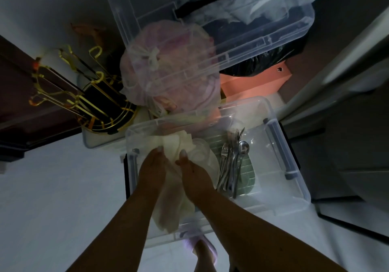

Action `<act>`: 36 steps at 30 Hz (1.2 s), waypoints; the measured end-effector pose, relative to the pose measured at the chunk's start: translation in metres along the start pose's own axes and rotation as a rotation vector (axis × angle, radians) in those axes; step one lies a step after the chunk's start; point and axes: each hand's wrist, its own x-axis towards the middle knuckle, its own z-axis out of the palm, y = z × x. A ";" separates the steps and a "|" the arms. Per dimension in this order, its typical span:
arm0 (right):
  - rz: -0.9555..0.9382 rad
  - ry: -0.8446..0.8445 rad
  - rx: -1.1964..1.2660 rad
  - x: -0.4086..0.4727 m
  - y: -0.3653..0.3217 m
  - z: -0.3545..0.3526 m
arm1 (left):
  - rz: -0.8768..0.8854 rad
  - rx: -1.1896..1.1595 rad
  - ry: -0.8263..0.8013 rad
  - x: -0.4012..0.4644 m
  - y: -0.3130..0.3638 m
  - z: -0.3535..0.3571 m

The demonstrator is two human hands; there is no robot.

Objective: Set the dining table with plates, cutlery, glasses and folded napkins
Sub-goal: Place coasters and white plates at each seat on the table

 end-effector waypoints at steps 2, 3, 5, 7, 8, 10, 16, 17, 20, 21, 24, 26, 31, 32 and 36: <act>0.025 -0.038 0.085 0.001 0.007 0.004 | 0.227 0.076 -0.027 0.003 -0.003 -0.001; 0.039 -0.041 0.141 0.004 0.012 0.005 | 0.353 0.143 -0.072 0.003 -0.001 0.000; 0.121 -0.001 0.339 0.009 0.018 0.003 | 0.510 0.315 -0.169 0.011 0.000 0.003; 0.230 0.024 0.552 0.013 0.022 -0.002 | 0.740 0.626 -0.257 0.021 -0.002 0.012; 0.256 0.025 0.594 0.015 0.024 -0.005 | 0.848 0.757 -0.297 0.026 -0.007 0.015; 0.280 0.064 0.647 0.018 0.030 -0.010 | 0.866 0.984 -0.424 0.031 -0.007 0.016; 0.295 0.382 0.715 0.021 0.049 -0.031 | 0.821 1.388 -0.699 0.028 0.007 0.020; 0.293 0.434 0.687 0.022 0.053 -0.037 | 0.779 1.497 -0.752 0.027 0.010 0.020; 0.319 0.560 0.575 0.033 0.068 -0.053 | 0.761 1.717 -0.906 0.031 0.021 0.027; 0.337 0.581 0.518 0.038 0.072 -0.058 | 0.759 1.747 -0.948 0.034 0.021 0.029; 0.398 0.557 0.417 0.051 0.078 -0.065 | 0.782 1.851 -1.062 0.043 0.020 0.030; 0.402 0.531 0.389 0.055 0.078 -0.065 | 0.794 1.908 -1.103 0.047 0.022 0.027; 0.378 0.446 0.351 0.064 0.083 -0.065 | 0.812 1.918 -1.069 0.044 0.028 0.026; 0.370 0.435 0.339 0.064 0.082 -0.065 | 0.818 1.915 -1.044 0.041 0.028 0.026; 0.366 0.467 0.322 0.061 0.080 -0.068 | 0.822 1.931 -1.033 0.043 0.028 0.028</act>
